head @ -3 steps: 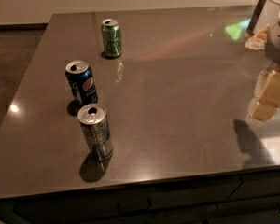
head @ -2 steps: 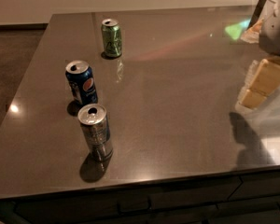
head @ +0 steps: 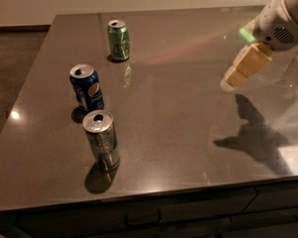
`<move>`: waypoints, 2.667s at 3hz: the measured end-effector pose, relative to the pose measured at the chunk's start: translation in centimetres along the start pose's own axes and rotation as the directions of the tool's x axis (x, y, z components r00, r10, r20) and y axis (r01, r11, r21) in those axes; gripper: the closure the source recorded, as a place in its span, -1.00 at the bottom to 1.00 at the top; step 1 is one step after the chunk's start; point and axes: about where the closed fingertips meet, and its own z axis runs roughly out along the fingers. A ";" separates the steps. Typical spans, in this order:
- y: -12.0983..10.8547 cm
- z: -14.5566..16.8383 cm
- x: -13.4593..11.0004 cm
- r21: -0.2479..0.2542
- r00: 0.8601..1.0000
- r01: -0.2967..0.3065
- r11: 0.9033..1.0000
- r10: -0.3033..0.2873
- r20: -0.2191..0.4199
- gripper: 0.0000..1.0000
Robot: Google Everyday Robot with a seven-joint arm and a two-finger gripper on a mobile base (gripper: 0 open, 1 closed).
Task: Move green can near redbull can
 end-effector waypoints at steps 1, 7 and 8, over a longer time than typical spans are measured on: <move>-2.4 3.0 -2.0 0.035 0.995 -0.060 0.998 0.057 0.082 -1.00; -7.4 17.9 -20.3 -0.021 0.937 -0.162 0.987 0.160 0.311 -1.00; -7.5 19.5 -22.6 -0.051 0.930 -0.164 0.985 0.172 0.324 -1.00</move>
Offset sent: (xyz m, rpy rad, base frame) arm 0.1185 0.0752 -0.0073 0.2515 -0.1620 -0.0386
